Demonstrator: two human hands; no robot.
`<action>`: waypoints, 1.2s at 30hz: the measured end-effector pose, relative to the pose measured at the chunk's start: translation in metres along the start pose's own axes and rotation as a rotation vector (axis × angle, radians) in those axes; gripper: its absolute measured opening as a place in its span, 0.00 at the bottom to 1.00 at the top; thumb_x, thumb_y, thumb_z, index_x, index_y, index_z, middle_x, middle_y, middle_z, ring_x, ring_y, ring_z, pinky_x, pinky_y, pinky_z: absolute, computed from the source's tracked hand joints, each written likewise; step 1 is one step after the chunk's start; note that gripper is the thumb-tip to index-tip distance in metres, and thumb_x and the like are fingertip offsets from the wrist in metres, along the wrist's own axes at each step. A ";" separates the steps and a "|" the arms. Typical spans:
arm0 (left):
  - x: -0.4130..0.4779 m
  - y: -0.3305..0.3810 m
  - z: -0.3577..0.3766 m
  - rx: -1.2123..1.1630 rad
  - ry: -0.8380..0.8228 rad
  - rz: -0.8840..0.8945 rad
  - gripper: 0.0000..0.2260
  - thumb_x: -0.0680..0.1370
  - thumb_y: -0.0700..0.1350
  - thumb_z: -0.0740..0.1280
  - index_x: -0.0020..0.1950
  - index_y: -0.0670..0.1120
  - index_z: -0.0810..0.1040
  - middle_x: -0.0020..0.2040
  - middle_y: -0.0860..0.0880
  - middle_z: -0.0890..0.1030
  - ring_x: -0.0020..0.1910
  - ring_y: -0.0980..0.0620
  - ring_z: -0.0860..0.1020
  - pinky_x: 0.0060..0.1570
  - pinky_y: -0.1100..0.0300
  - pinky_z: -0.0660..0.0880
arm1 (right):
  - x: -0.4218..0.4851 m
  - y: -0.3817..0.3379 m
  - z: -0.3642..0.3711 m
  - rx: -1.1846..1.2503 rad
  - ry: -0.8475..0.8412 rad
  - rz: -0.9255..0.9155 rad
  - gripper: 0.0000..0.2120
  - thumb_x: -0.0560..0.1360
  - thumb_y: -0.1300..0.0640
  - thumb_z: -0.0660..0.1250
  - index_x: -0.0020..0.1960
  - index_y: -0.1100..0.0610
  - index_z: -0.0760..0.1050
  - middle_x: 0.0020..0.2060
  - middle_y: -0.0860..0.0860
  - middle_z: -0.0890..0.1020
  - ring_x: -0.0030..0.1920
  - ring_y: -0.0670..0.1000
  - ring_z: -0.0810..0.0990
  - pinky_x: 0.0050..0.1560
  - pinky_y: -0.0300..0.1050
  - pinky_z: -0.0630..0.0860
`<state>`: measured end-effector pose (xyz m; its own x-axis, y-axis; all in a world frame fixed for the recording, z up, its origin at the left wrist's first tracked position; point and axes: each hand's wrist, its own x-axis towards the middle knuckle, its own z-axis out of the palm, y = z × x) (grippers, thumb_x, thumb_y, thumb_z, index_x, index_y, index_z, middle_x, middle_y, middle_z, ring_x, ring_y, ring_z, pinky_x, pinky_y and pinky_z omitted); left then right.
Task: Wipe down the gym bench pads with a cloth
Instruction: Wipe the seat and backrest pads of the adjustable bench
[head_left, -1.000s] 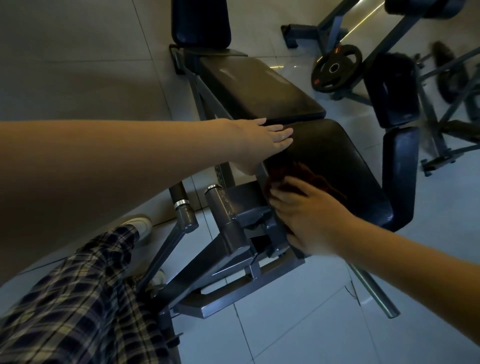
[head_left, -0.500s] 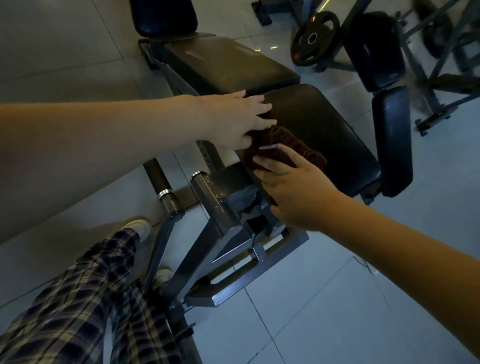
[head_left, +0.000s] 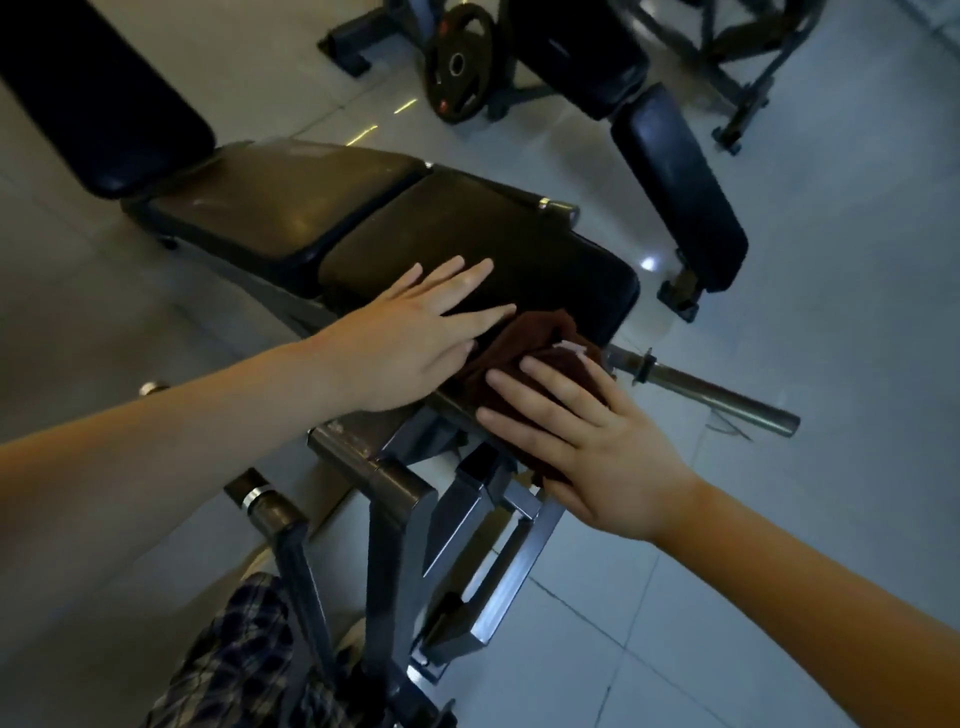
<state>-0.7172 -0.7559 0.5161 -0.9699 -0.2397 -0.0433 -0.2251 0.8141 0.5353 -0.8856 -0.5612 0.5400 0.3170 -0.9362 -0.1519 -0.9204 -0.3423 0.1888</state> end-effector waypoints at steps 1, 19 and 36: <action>0.007 0.004 -0.001 -0.015 -0.013 0.002 0.23 0.83 0.48 0.51 0.78 0.59 0.53 0.80 0.52 0.43 0.78 0.53 0.39 0.75 0.54 0.39 | -0.005 -0.003 0.005 0.056 0.035 0.069 0.34 0.74 0.49 0.60 0.78 0.49 0.53 0.78 0.51 0.56 0.78 0.56 0.51 0.74 0.63 0.53; 0.138 0.060 0.002 0.278 -0.382 -0.126 0.26 0.83 0.57 0.47 0.77 0.59 0.38 0.79 0.50 0.37 0.77 0.49 0.36 0.74 0.39 0.38 | 0.056 -0.062 0.025 1.677 1.021 1.150 0.26 0.80 0.46 0.51 0.70 0.28 0.42 0.76 0.32 0.45 0.76 0.37 0.40 0.77 0.57 0.46; 0.145 0.065 -0.031 0.388 -0.749 -0.007 0.61 0.64 0.64 0.75 0.68 0.61 0.23 0.71 0.50 0.20 0.72 0.49 0.25 0.73 0.46 0.37 | 0.055 0.008 0.034 1.784 1.013 1.168 0.26 0.83 0.55 0.52 0.76 0.41 0.46 0.77 0.37 0.47 0.72 0.33 0.39 0.74 0.43 0.40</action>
<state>-0.8697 -0.7542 0.5704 -0.7429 0.0575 -0.6669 -0.1141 0.9709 0.2108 -0.8834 -0.6128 0.5006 -0.8235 -0.5319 -0.1974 0.2247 0.0137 -0.9743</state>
